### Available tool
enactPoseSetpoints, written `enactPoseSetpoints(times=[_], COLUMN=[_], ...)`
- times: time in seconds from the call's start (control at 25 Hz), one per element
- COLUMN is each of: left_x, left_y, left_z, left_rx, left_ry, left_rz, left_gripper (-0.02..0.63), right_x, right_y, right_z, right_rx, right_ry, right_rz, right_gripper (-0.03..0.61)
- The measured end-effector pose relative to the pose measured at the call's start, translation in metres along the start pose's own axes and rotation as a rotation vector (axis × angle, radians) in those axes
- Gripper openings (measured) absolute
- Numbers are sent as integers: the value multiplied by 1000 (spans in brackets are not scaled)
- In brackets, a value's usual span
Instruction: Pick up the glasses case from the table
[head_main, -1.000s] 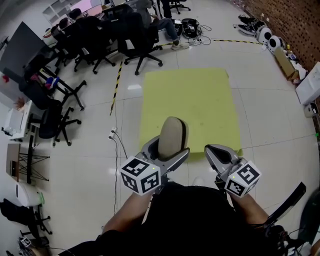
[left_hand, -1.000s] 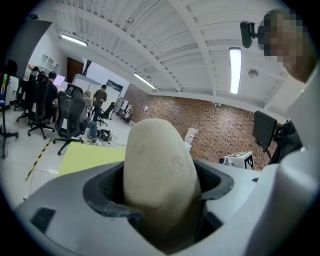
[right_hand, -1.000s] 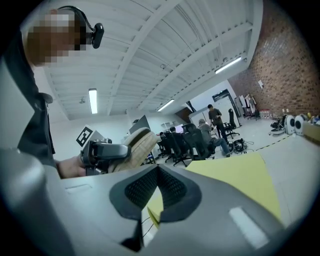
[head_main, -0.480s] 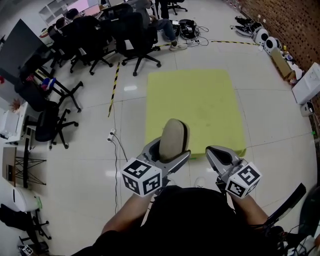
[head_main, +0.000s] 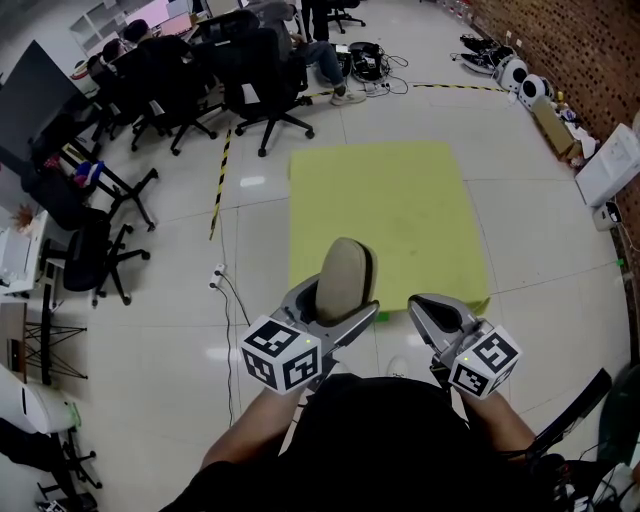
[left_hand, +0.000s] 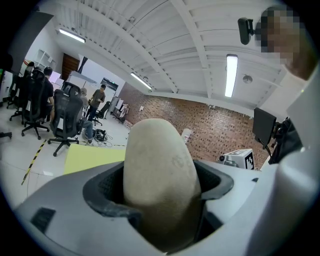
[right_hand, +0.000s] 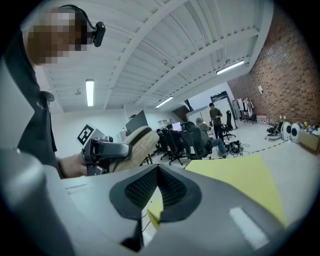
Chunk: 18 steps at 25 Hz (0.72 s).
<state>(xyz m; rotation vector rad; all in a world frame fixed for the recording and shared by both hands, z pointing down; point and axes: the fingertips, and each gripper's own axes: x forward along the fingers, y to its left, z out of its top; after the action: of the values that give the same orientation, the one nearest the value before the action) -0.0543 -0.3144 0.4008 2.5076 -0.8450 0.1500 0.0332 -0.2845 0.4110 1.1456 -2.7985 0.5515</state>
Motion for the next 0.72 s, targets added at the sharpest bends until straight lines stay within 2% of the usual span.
enactPoseSetpoints(times=[0.72], left_x=[5], left_y=[1], left_z=[1], left_rx=[-4], left_ry=[-5], left_rz=[-7], left_gripper=[410], right_x=[3], right_y=[-3], right_z=[0], right_rx=[-9], right_ry=[0], right_rz=[-4], right_gripper=[0])
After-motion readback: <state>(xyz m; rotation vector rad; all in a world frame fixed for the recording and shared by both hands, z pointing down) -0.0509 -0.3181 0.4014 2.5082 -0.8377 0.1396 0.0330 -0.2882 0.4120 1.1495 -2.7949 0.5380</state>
